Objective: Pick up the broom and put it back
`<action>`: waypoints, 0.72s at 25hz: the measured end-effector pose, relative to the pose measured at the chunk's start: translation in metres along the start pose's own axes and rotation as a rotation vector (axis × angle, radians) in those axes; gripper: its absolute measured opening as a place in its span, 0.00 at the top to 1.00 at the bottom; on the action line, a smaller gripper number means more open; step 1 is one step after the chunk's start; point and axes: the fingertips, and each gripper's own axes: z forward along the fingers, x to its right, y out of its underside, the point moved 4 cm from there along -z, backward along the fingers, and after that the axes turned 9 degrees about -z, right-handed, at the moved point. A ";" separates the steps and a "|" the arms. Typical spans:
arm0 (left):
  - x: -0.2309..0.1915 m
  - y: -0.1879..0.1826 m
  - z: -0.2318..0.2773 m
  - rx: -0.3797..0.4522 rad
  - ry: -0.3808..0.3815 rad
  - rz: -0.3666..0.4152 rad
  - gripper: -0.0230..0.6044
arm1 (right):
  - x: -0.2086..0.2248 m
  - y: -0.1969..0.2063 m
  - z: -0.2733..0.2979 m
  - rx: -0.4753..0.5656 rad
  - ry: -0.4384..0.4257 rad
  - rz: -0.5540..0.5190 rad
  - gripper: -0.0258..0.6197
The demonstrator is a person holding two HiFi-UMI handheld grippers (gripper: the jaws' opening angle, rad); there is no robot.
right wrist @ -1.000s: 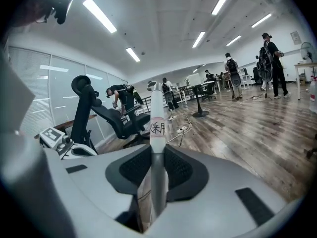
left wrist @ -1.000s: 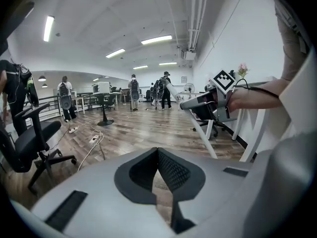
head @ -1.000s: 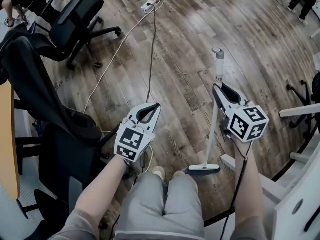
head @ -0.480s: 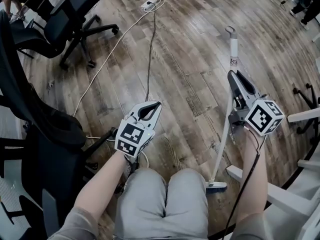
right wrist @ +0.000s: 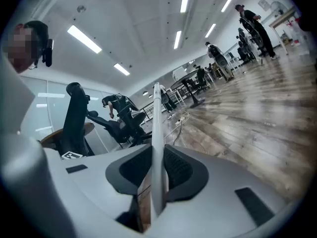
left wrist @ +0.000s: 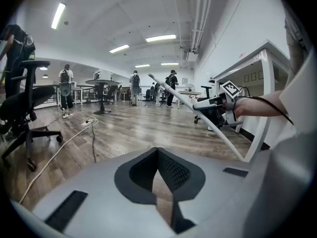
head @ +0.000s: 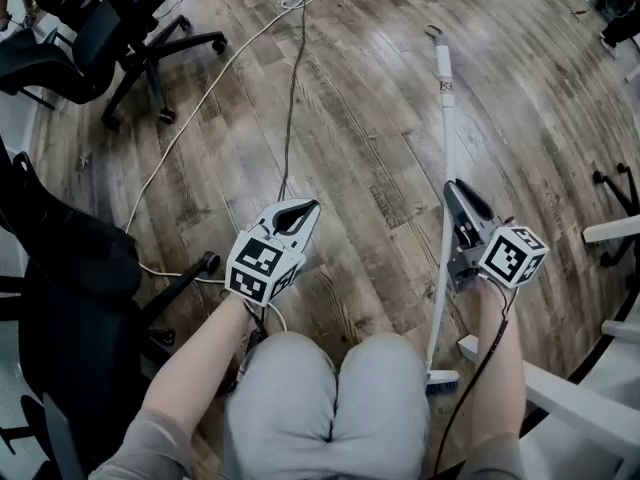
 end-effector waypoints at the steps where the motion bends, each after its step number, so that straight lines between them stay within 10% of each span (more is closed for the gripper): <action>1: -0.001 0.009 0.004 -0.012 0.006 -0.001 0.94 | 0.005 0.015 0.001 -0.013 0.003 0.026 0.81; 18: -0.027 0.130 0.047 -0.167 0.036 -0.142 0.94 | 0.075 0.160 0.029 -0.138 0.216 0.027 0.81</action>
